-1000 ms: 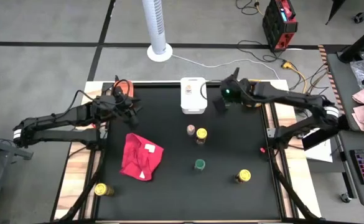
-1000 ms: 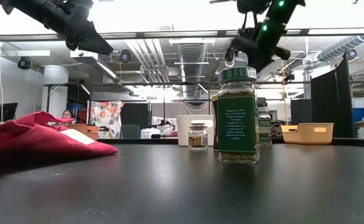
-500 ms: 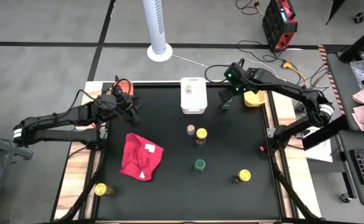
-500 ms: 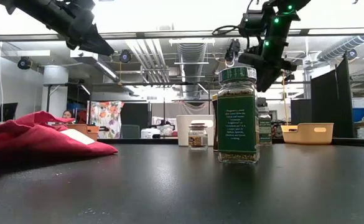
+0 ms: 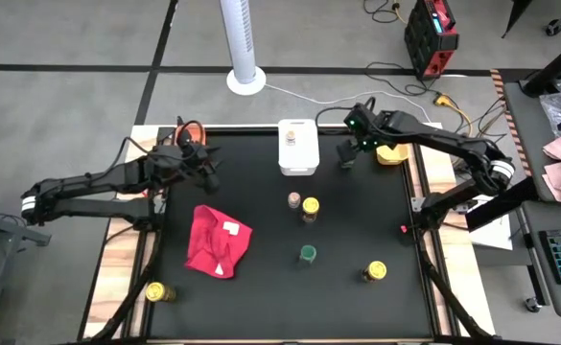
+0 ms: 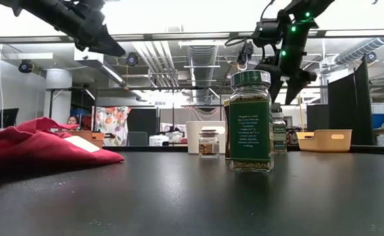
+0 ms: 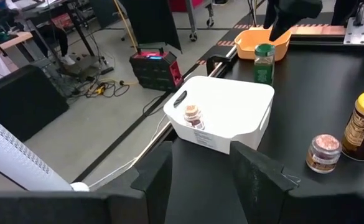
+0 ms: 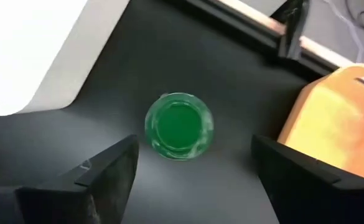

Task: Sort spices by type
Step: Put the top green seasoning bottle into the orange bin

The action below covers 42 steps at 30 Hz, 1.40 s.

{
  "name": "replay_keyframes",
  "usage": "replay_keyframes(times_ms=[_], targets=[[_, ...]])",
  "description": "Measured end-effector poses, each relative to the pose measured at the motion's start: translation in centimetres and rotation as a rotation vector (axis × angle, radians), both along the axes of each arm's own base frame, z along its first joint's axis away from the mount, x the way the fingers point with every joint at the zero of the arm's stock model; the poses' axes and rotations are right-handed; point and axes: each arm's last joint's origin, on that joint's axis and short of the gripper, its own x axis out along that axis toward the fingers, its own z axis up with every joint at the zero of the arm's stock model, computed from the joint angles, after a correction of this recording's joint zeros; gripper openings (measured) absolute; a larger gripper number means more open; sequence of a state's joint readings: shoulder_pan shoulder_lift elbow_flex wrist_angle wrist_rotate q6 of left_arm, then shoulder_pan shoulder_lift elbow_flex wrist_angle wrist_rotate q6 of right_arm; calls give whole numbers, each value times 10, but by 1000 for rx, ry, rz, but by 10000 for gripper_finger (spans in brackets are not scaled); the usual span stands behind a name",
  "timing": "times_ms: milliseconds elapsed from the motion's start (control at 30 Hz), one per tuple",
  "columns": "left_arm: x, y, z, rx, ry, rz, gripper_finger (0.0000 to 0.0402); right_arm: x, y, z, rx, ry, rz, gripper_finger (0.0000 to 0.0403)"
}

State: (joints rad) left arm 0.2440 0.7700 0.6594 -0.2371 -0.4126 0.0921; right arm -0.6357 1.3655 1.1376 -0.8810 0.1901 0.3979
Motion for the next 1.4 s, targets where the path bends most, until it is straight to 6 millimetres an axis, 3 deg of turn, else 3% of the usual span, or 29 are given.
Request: replay_keyframes(times_ms=[300,800,1033,1400], targets=[[7,2,-6,-9,37,0,144,0,1,-21,17,-44,-7,313],[9,2,-6,-5,32,-2,144,2,0,-38,-24,-100,-13,307],[10,2,-6,-5,32,-2,144,0,0,-46,-39,-104,-21,279],[10,2,-6,-6,31,-3,144,-1,-1,-48,-87,-73,-57,197]])
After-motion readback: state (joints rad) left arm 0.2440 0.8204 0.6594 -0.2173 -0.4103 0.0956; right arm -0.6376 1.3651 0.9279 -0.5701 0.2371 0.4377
